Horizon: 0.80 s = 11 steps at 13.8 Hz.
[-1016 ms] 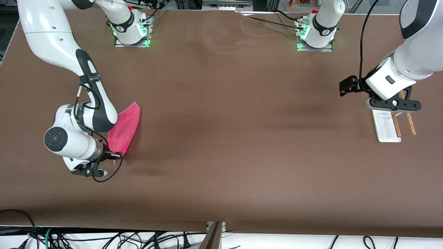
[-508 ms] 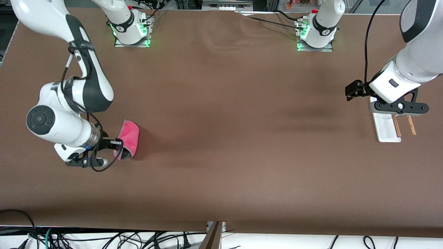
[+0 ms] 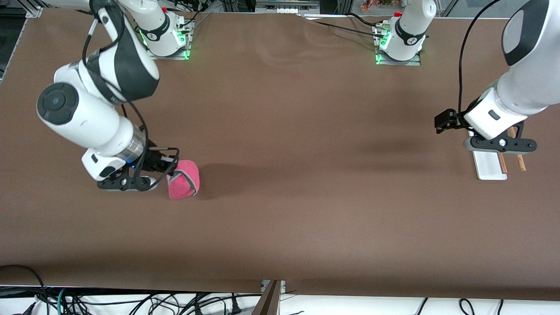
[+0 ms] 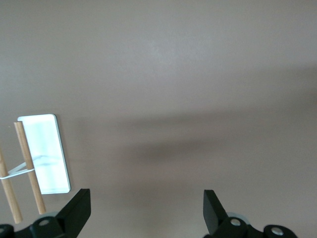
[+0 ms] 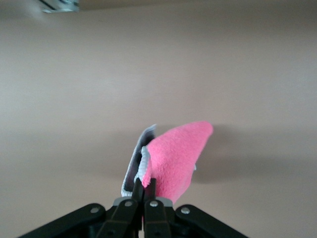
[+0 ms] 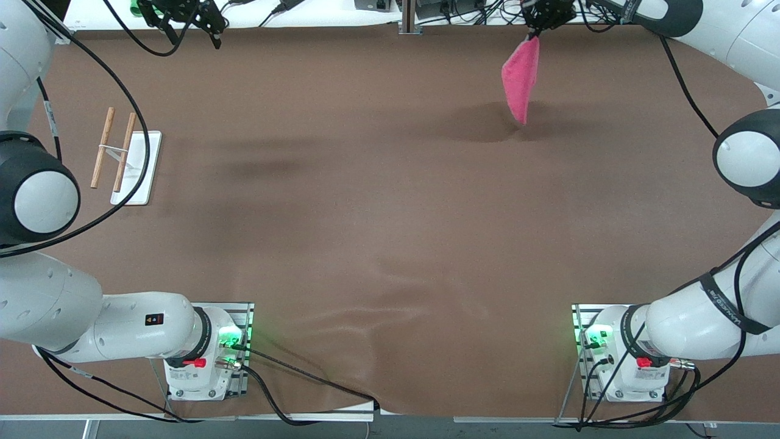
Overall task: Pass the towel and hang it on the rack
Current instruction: 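Carry the towel toward the left gripper while the left gripper approaches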
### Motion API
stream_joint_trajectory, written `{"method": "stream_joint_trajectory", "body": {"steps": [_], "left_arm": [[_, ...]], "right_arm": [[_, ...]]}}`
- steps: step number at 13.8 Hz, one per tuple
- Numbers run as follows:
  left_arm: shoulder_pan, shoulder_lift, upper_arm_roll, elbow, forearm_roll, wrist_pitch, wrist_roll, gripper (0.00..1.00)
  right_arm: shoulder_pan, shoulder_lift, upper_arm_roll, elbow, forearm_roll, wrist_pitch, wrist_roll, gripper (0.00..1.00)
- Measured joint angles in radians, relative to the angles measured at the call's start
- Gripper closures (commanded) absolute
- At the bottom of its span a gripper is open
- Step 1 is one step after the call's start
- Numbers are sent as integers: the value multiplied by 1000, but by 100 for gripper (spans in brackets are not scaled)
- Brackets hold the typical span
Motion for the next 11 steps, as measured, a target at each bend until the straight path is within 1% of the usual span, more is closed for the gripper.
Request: {"method": "stream_joint_trajectory", "body": {"steps": [2,4,7,9,11], "left_arm": [[1,52,-4,-33,0,33,0,0],[13,97,-9,-48,0,63,0,0],[36,115,-15,-65,-27,165,45,0],[52,117,-15,-126,-87,300,118,0],[59,126,-15,-242,-120,490,187,0]], "right_arm": [[57,-2,20,27,0,-10,112,100],[138,0,23,31,0,0,213,100],[248,6,23,33,0,85,359,100],[314,12,23,34,0,156,437,100],[371,18,23,36,0,209,491,100]]}}
